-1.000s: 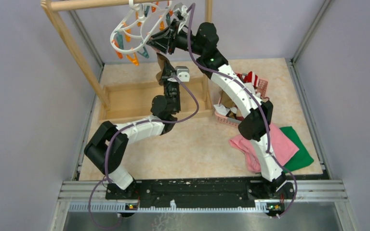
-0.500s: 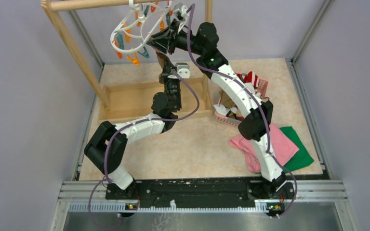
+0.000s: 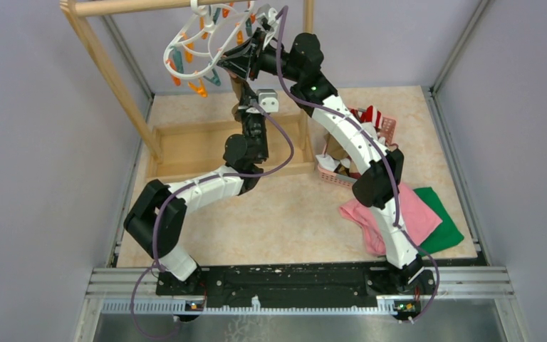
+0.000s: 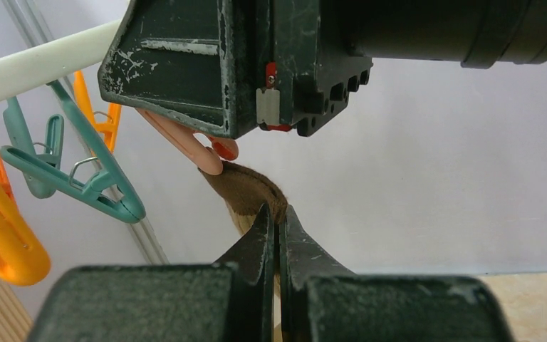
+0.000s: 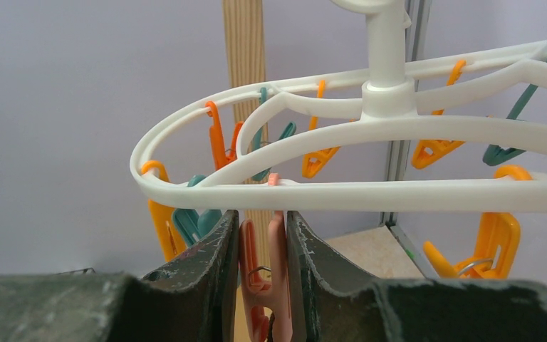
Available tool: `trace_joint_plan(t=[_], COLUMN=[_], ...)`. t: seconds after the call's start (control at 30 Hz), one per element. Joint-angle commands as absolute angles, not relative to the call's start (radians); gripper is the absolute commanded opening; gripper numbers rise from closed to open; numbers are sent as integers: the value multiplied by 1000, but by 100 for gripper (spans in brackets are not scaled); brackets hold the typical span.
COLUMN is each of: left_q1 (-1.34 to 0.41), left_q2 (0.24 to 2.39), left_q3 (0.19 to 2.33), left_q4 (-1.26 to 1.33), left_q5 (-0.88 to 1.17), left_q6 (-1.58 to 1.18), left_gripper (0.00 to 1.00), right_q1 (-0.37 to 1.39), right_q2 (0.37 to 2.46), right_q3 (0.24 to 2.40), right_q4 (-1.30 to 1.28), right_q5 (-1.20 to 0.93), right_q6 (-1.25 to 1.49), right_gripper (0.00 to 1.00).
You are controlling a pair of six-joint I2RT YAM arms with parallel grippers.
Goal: Clip the socks to the hanger
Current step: Clamp the sock onto the hanger.
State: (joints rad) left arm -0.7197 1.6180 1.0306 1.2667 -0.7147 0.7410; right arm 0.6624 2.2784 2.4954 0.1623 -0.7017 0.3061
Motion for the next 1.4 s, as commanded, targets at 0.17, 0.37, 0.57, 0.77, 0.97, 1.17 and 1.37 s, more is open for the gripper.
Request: trace_joint_plan(t=[0.17, 0.37, 0.57, 0.77, 0.97, 1.17, 1.37], left_q1=[-719, -721, -725, -737, -750, -755, -757], left_q2=[1543, 1516, 1515, 1558, 1603, 1634, 1667], left_q3=[1055, 1043, 1045, 1056, 1088, 1129, 1159], left_q4=[1273, 1256, 1252, 1338, 1425, 1435, 1490], left_q5=[-721, -716, -731, -790, -868, -928, -968], left_q6=[693, 666, 659, 719, 769, 775, 815], left_gripper=[0, 0, 0, 0, 0, 0, 0], right_q1=[657, 656, 656, 653, 650, 649, 646], right_q2=[2243, 2243, 2243, 2245, 2245, 2244, 2246], right_q3=[2514, 2513, 2512, 2510, 2510, 2506, 2500], right_q4=[91, 88, 89, 82, 78, 84, 85], right_q5=[-750, -747, -745, -742, -731, -728, -725], right_q6=[296, 290, 286, 281, 272, 273, 272], right_gripper=[8, 8, 8, 8, 8, 8, 8])
